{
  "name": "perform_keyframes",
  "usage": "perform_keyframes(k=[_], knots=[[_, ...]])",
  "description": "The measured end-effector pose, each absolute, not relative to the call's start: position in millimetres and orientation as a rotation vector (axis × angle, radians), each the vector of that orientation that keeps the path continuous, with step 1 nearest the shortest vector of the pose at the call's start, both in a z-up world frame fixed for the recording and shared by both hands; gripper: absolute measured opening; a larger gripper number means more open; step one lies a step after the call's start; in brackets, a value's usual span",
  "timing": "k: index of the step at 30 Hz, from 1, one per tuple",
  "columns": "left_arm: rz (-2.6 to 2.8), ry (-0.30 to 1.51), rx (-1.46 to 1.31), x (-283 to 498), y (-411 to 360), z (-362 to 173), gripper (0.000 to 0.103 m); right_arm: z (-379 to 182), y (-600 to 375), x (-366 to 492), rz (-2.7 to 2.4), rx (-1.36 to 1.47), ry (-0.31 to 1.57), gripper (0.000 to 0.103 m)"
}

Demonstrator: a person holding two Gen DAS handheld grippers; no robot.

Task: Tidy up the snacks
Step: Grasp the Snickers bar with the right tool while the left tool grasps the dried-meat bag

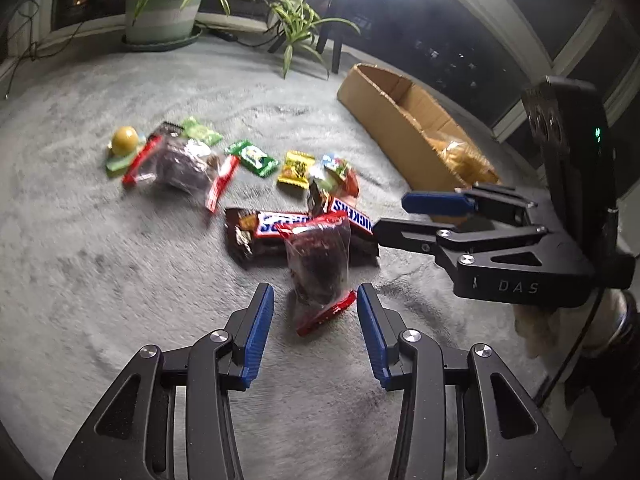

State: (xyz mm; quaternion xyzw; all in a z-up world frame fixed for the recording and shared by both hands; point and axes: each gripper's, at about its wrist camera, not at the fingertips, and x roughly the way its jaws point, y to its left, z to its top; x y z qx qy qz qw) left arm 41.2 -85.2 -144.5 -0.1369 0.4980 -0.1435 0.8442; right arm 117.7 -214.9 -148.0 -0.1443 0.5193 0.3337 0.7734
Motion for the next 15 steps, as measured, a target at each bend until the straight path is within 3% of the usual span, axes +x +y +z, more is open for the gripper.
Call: perform_keyframes(k=[13,15], knots=[[-0.191,1.055,-0.277,49.8,-103.1,-161.4,0.042,-169.9,-196.8,133.0,0.836,-0.422,1.171,0.048],[-0.182,1.059,-0.281,50.4,-103.3,-164.4,0.042,-173.2,-193.7,134.4,0.848,-0.42,1.178,0.042]])
